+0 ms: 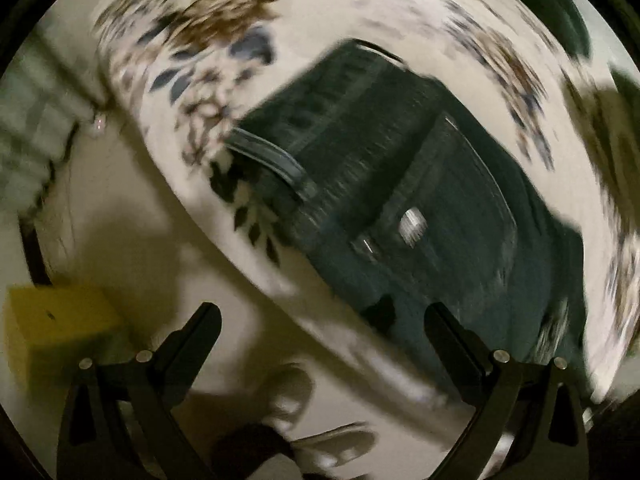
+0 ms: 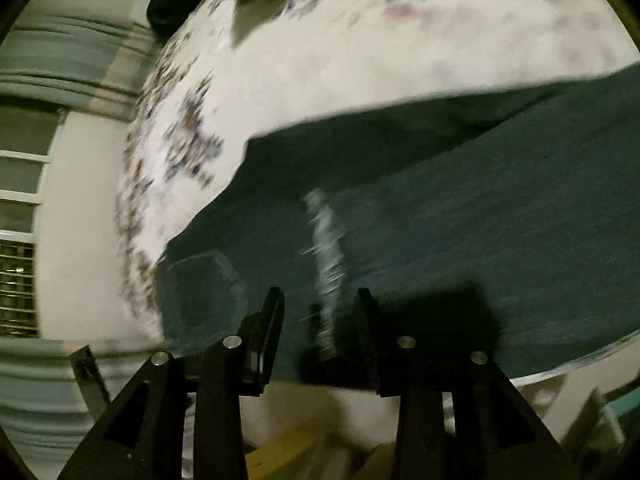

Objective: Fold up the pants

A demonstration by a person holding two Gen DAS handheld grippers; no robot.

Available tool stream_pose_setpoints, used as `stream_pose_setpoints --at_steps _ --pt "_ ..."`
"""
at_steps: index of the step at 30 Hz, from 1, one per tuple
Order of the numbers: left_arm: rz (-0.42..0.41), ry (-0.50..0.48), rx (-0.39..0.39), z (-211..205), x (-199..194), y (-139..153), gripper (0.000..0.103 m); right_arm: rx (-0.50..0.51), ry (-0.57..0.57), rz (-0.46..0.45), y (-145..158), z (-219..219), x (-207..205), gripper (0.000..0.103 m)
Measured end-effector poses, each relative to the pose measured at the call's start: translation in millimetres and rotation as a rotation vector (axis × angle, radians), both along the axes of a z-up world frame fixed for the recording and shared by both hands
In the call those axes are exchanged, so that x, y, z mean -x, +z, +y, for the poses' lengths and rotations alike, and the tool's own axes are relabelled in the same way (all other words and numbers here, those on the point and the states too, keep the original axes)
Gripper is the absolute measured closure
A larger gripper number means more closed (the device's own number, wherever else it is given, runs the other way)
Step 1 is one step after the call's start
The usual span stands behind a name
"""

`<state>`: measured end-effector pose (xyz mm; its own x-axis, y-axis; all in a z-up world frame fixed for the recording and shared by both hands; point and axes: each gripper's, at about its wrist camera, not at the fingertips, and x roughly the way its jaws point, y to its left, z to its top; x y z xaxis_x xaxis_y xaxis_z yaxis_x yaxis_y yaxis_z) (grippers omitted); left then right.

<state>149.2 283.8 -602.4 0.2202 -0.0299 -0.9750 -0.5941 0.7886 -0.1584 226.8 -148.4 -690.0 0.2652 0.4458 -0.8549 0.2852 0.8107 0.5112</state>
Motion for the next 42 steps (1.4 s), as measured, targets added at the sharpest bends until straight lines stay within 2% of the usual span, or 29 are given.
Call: stream_pose_setpoints --at_steps 1,2,5,7,9,11,12,14,16,18,20,22,24,27,30,34,38,42 --pt "-0.016 0.044 0.022 8 0 -3 0.000 0.034 0.038 0.069 -12 1 -3 0.062" --pt "-0.050 0.095 0.042 19 0 -7 0.000 0.008 0.060 0.139 -26 0 -6 0.062" --pt "-0.124 0.182 0.081 40 -3 -18 0.000 -0.053 0.015 0.135 -29 -10 -8 0.062" --pt "-0.181 0.227 0.109 50 -6 -24 0.003 -0.027 0.016 0.130 -26 -12 -11 0.062" --pt "-0.246 0.272 0.146 59 -9 -30 0.013 -0.009 0.024 0.121 -23 -13 -13 0.062" --pt "-0.322 0.300 0.189 64 -15 -32 0.040 0.013 0.022 0.115 -17 -15 -14 0.062" --pt "-0.327 0.310 0.180 65 -17 -31 0.044 0.021 0.024 0.117 -16 -14 -16 0.062" --pt "-0.338 0.326 0.176 65 -21 -29 0.065 0.042 0.014 0.126 -11 -30 -12 0.062" --pt "-0.362 0.319 0.168 61 -19 -23 0.075 0.068 0.000 0.131 -8 -38 -8 0.062" --pt "-0.385 0.258 0.103 52 -20 -5 0.077 0.146 0.000 0.136 -2 -49 -1 0.061" --pt "-0.414 0.186 0.028 39 -19 19 0.079 0.257 0.023 0.148 3 -49 -1 0.051" --pt "-0.435 0.123 -0.038 26 -22 41 0.080 0.380 0.051 0.165 7 -48 -1 0.036" --pt "-0.475 0.065 -0.096 10 -23 66 0.080 0.437 0.070 0.168 11 -49 1 0.029" --pt "-0.539 -0.044 -0.163 -22 -20 106 0.080 0.496 0.091 0.169 17 -56 6 0.005" --pt "-0.593 -0.160 -0.218 -61 -19 144 0.080 0.524 0.095 0.156 24 -69 12 0.003" --pt "-0.648 -0.286 -0.254 -108 -18 179 0.081 0.509 0.080 0.131 39 -94 19 0.003" --pt "-0.698 -0.438 -0.271 -170 -13 202 0.081 0.484 0.037 0.107 56 -130 30 0.003" --pt "-0.722 -0.584 -0.250 -235 -4 210 0.081 0.468 -0.024 0.102 67 -174 43 0.003"
